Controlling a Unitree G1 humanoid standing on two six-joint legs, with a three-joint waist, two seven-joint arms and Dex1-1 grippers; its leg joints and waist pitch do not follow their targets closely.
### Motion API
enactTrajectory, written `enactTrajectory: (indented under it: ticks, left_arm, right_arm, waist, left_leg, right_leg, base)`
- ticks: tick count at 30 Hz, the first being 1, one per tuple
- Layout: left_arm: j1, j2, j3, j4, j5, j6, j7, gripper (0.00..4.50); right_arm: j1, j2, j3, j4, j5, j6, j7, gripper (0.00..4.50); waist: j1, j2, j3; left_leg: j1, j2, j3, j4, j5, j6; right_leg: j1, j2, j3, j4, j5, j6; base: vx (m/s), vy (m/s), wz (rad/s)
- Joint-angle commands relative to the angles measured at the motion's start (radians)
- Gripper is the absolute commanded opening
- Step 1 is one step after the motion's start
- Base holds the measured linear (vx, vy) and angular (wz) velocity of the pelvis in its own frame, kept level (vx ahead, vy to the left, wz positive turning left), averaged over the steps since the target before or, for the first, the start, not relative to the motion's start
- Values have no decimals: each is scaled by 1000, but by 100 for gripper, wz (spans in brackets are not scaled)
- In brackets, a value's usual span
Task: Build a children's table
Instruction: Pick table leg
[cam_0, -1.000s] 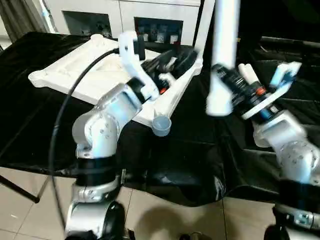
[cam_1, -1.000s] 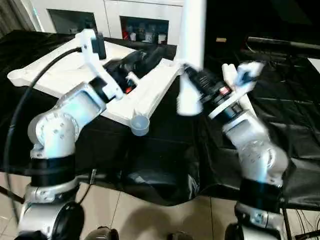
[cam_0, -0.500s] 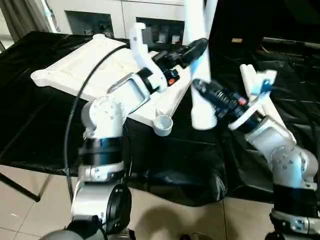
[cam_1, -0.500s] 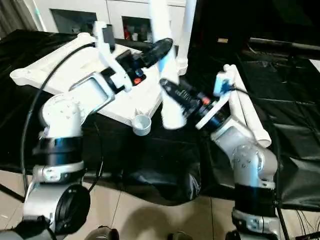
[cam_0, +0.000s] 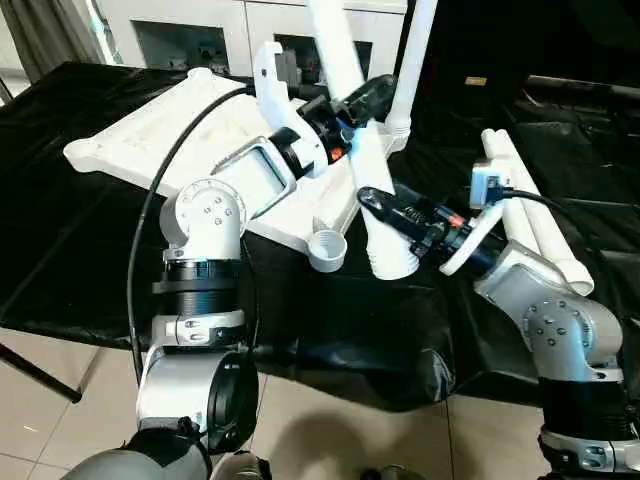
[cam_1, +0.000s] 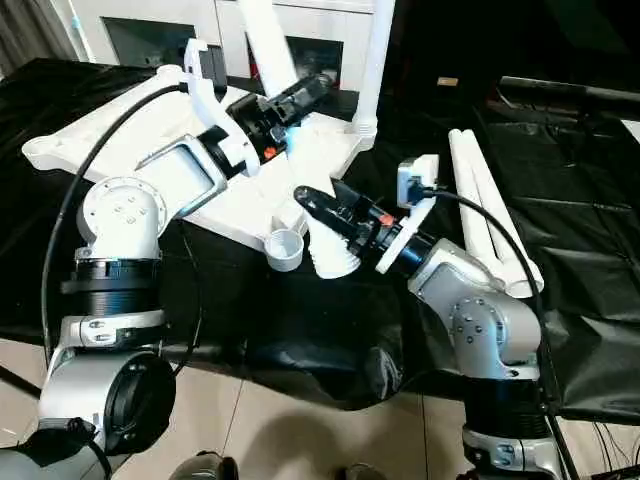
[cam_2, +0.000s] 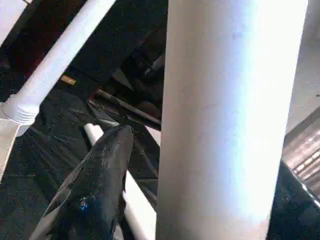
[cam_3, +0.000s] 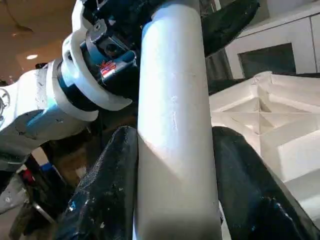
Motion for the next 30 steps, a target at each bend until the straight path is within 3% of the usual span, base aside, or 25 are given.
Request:
enactTrajectory:
  ticks: [1, 6, 15, 16, 23, 27, 30]
  left_arm:
    - [-1, 18, 14, 11, 8, -11, 16, 287]
    - [2, 28, 11, 3, 3, -6, 8, 247]
    - [0, 37, 11, -11, -19, 3, 2, 187]
    - [3, 42, 10, -20, -32, 8, -20, 185]
    - [12, 61, -1, -38, -69, 29, -74, 180]
    - [26, 95, -38, -59, -109, 69, -187, 180]
    - [28, 128, -66, -74, -155, 111, -305, 180]
  right_arm:
    - [-14, -6, -10, -12, 8, -37, 8, 182]
    - [-21, -2, -8, -5, -2, -43, 9, 182]
    - [-34, -12, -4, 11, -27, -63, -2, 182]
    - [-46, -4, -20, 23, -5, -39, -10, 238]
    - [-55, -14, -27, 32, 19, -10, -1, 294]
    - [-67, -27, -38, 36, 55, 44, 7, 329]
    - [-86, -75, -41, 38, 142, 191, 42, 346]
  waist:
    - [4, -11, -108]
    - [5, -8, -109]
    - [5, -12, -112]
    - [4, -14, -111]
    - [5, -12, -112]
    - [6, -11, -112]
    - [7, -13, -111]
  left_leg:
    - [11, 8, -13, -52, -68, 49]
    - [12, 9, -13, -52, -76, 44]
    - [10, 9, -13, -50, -62, 44]
    - [11, 8, -12, -50, -63, 45]
    - [12, 9, -12, -50, -56, 43]
    - [13, 9, -10, -49, -57, 49]
    - [16, 6, -10, -51, -54, 48]
  right_leg:
    - [70, -62, 38, -80, -76, -202]
    - [70, -63, 39, -80, -91, -201]
    - [72, -62, 38, -75, -72, -204]
    - [71, -63, 39, -76, -80, -202]
    - [70, -62, 39, -74, -72, -201]
    - [68, -61, 39, -73, -67, -209]
    - [70, -60, 39, -73, -80, -211]
  base:
    - [0, 0, 0]
    - [0, 0, 0]
    - [0, 0, 0]
    - [0, 0, 0]
    - [0, 0, 0]
    - [0, 0, 0]
    - [0, 0, 0]
